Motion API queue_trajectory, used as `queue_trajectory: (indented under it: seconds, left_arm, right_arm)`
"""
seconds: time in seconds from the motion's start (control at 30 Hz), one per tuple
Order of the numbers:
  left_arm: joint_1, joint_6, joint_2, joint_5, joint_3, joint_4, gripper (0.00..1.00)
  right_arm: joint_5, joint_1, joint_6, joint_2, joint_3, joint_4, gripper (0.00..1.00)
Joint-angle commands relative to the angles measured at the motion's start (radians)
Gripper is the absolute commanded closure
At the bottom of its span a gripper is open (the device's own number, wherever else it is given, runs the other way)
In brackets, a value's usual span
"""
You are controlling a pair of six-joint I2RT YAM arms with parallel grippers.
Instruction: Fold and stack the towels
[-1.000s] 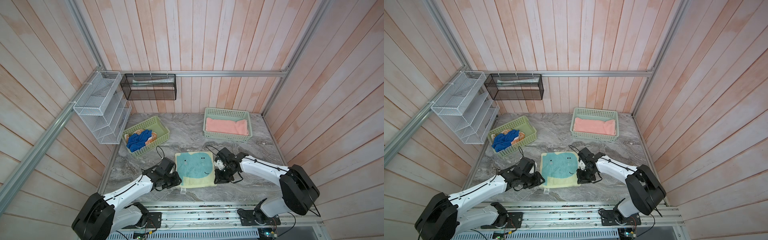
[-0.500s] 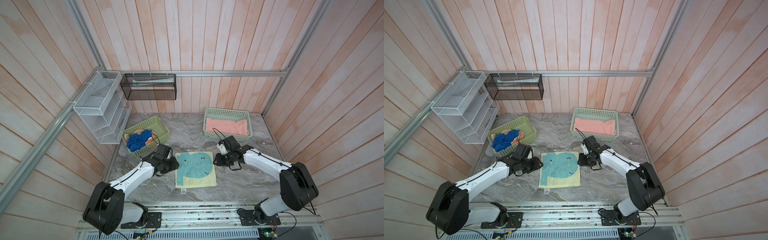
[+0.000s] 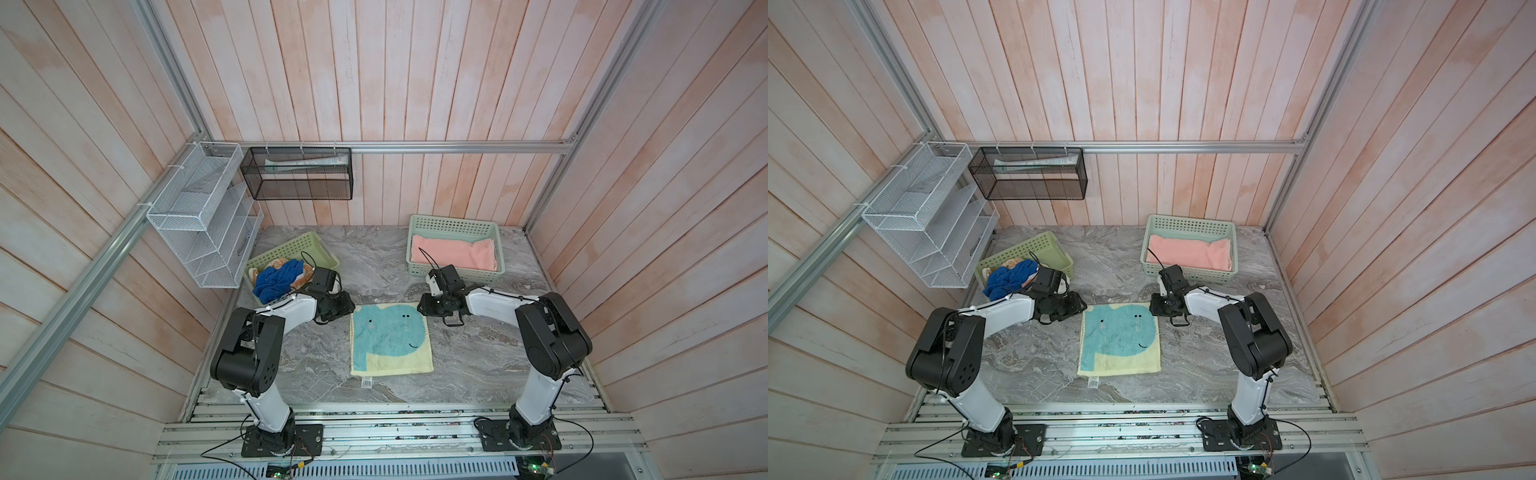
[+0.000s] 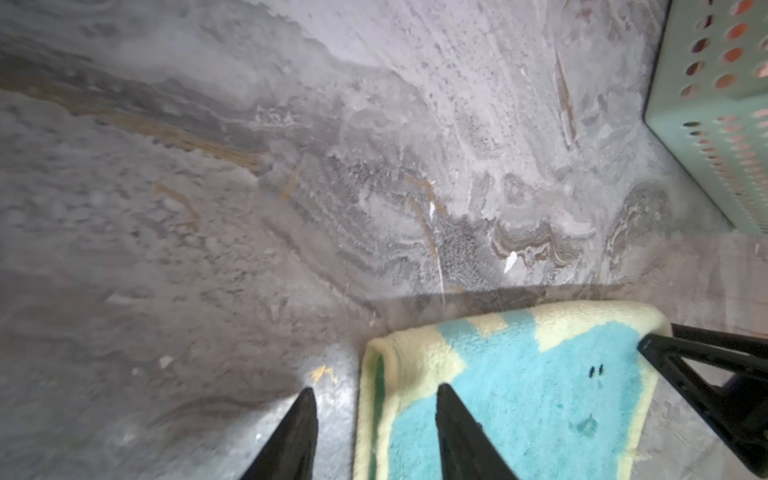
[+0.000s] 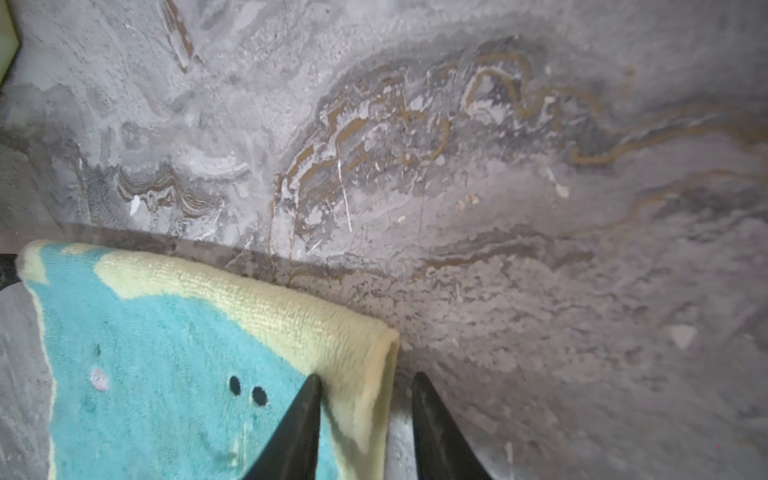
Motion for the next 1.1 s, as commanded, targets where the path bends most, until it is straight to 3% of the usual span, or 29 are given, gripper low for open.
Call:
queue_trajectory:
  seconds: [0.0, 0.23, 0.3, 0.43, 0.47, 0.77, 1.07]
  left_arm:
    - [0.0, 0.033, 0.043, 0.05, 0.039, 0.037, 0.54]
    - [0.001, 0.034, 0.094, 0.09, 0.061, 0.063, 0.65]
    - [0.0, 0.046, 0.094, 0.092, 0.065, 0.063, 0.72]
    - [0.005, 0.101, 0.094, 0.123, 0.08, 0.07, 0.98]
    - [0.006, 0.119, 0.089, 0.127, 0.084, 0.074, 1.0]
    - [0.005, 0.225, -0.027, 0.08, 0.105, 0.054, 1.0]
    - [0.01, 0.239, -0.094, 0.131, 0.08, 0.038, 1.0]
  right_arm:
    - [0.015, -0.006, -0.005, 0.038, 0.029, -0.002, 0.62]
    - [-0.013, -0.006, -0.041, 0.077, 0.062, -0.02, 0.69]
    - [-0.019, -0.006, -0.053, 0.08, 0.069, -0.02, 0.72]
    - [-0.025, -0.009, -0.087, 0.091, 0.087, -0.023, 0.8]
    - [-0.024, -0.009, -0.097, 0.093, 0.092, -0.026, 0.81]
    - [0.016, -0.009, -0.234, 0.008, 0.095, -0.015, 1.0]
    - [0.063, -0.009, -0.297, -0.095, 0.059, -0.003, 1.0]
